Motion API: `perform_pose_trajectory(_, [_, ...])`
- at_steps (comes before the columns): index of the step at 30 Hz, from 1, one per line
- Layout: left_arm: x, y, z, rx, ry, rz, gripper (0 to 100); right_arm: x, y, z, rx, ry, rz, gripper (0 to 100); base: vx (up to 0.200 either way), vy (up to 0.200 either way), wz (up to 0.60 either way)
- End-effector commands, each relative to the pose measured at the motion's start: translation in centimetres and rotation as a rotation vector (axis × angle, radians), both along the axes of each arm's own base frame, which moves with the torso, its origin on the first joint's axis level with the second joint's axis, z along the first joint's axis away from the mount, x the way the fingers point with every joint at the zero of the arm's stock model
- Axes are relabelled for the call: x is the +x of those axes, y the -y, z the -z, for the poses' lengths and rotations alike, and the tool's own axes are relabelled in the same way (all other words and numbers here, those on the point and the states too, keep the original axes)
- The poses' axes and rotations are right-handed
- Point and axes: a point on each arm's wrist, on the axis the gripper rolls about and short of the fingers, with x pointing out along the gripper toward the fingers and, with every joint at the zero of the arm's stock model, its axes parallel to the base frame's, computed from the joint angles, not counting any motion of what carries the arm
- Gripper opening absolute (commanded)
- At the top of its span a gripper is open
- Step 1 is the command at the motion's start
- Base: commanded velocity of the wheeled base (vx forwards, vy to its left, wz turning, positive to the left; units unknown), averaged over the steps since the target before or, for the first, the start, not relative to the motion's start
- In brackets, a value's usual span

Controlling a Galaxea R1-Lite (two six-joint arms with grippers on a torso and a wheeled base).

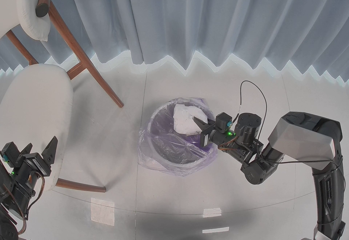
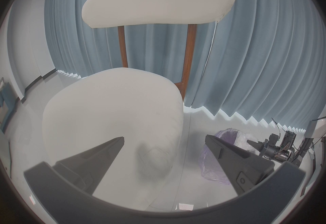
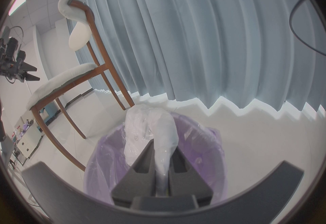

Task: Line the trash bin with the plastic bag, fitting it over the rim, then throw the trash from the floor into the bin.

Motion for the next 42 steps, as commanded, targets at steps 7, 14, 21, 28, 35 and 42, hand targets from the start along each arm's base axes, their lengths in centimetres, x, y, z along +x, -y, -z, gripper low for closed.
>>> perform_pose_trajectory(7, [-0.4, -0.1, 0.4, 0.003, -0.020, -0.001, 100, -0.8, -1.4, 2.5, -0.030, -0.048, -0.035, 0, 0.000, 0.000, 0.00])
perform_pose_trajectory(14, [-0.4, -0.1, 0.4, 0.006, -0.020, 0.002, 100, -2.8, -2.8, 3.5, -0.057, -0.088, -0.087, 0, 0.000, 0.000, 0.00])
perform_pose_trajectory(21, [-0.5, 0.0, 0.4, 0.003, -0.015, 0.005, 100, -1.0, -1.4, 3.4, -0.047, -0.073, -0.020, 0, 0.000, 0.000, 0.00])
perform_pose_trajectory(28, [-0.5, 0.0, 0.4, 0.004, -0.018, 0.007, 100, -0.3, -1.1, 2.6, -0.026, -0.044, 0.012, 0, 0.000, 0.000, 0.00])
perform_pose_trajectory(35, [-0.5, 0.0, 0.6, 0.008, -0.038, 0.007, 100, -0.3, -1.3, 2.6, -0.026, -0.042, 0.011, 100, 0.000, 0.000, 0.00])
perform_pose_trajectory(42, [-1.0, -0.2, 0.4, 0.003, -0.021, -0.002, 100, -0.6, -1.2, -0.1, 0.012, 0.017, 0.009, 100, 0.000, 0.000, 0.00])
